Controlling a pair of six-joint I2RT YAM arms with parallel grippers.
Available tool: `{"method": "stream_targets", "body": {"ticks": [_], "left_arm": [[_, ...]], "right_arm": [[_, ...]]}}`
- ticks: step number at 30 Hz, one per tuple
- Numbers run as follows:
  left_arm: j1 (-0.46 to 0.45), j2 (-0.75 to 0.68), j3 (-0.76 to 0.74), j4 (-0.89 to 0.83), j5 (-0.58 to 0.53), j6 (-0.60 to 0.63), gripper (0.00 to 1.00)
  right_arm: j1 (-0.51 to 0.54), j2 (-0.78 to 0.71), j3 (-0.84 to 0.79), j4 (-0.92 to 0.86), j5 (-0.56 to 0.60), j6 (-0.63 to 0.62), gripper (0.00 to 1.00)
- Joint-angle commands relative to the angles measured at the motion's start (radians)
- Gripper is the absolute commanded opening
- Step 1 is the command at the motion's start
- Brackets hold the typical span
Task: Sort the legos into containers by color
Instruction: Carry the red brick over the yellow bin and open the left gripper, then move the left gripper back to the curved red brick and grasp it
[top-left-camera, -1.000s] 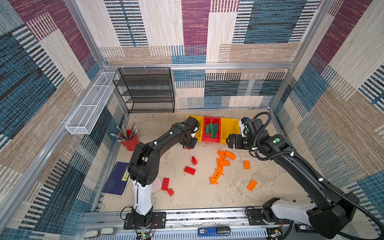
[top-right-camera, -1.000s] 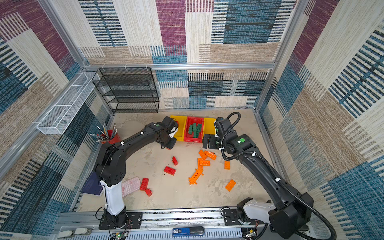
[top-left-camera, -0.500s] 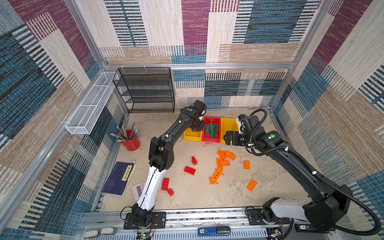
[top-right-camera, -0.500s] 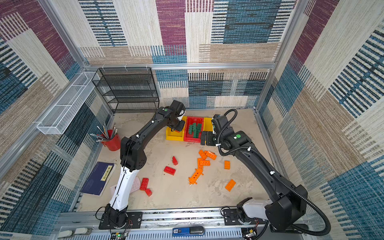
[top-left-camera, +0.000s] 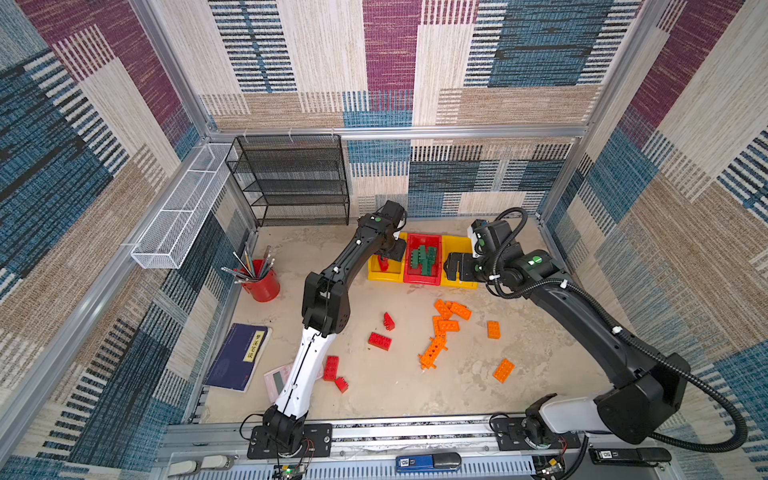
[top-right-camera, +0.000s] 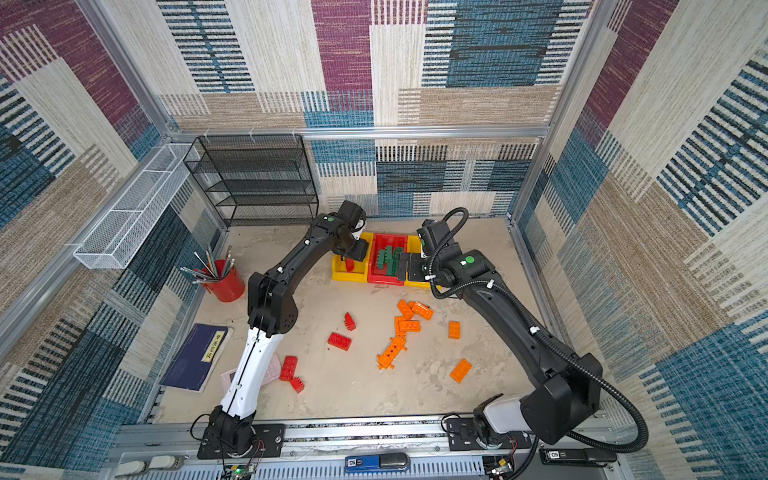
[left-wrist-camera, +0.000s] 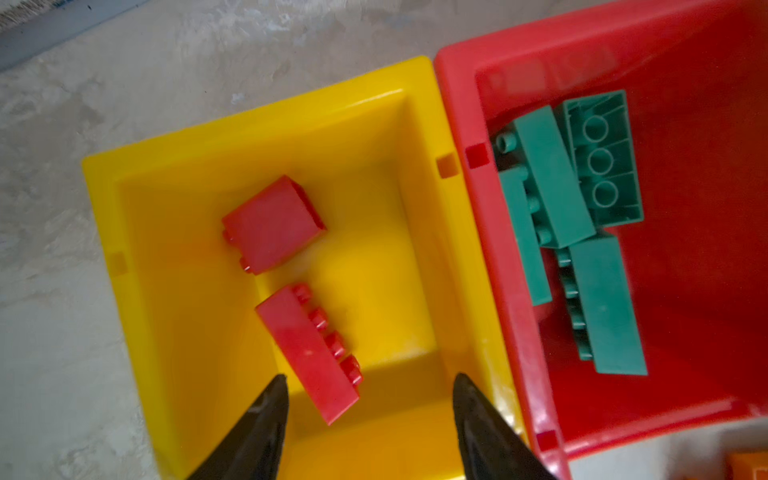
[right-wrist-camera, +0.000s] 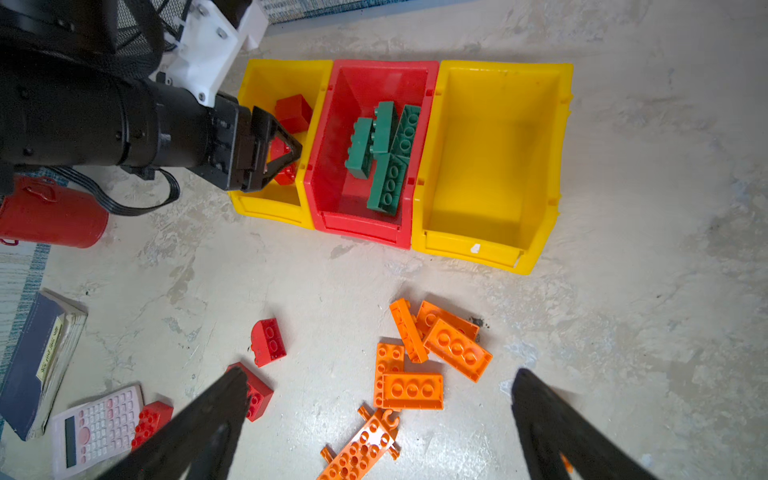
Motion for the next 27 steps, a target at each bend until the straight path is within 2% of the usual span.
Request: {"method": "stream_targets", "body": {"ticks": [1,5,8,14,20,23,27], "left_arm": [[0.000,-0.013,0.009,0.016,0.012,-0.024,0.63],[-0.001,-0.081,-0.059,0.002,0.026,-0.058,0.60],[-0.008,-0.179,-0.193,-0.003,-0.002,-0.102,0.57],[-0.062,-0.484,-0.645,0.079,-0.093,-0.250,0.55],[-0.138,-0.746,-1.027,0.134,-0.078,-0.452,0.59],[-0.202,-0.829,-1.152,0.165,-0.077,-0.551,0.60],[-0.271,-0.843,-1.213,0.199,-0.080,-0.649,0.60]], "right_arm": [[0.001,0.002,0.018,-0.010,0.003,-0.005,1.00],[0.001,-0.003,0.016,-0.012,-0.010,-0.006,1.00],[0.001,-0.021,-0.012,-0.001,-0.023,-0.003,1.00],[0.002,-0.089,-0.109,0.058,-0.074,-0.012,1.00],[0.002,-0.147,-0.199,0.089,-0.123,-0.033,1.00],[0.003,-0.167,-0.226,0.104,-0.147,-0.037,1.00],[0.004,-0.187,-0.243,0.104,-0.159,-0.044,1.00]]}}
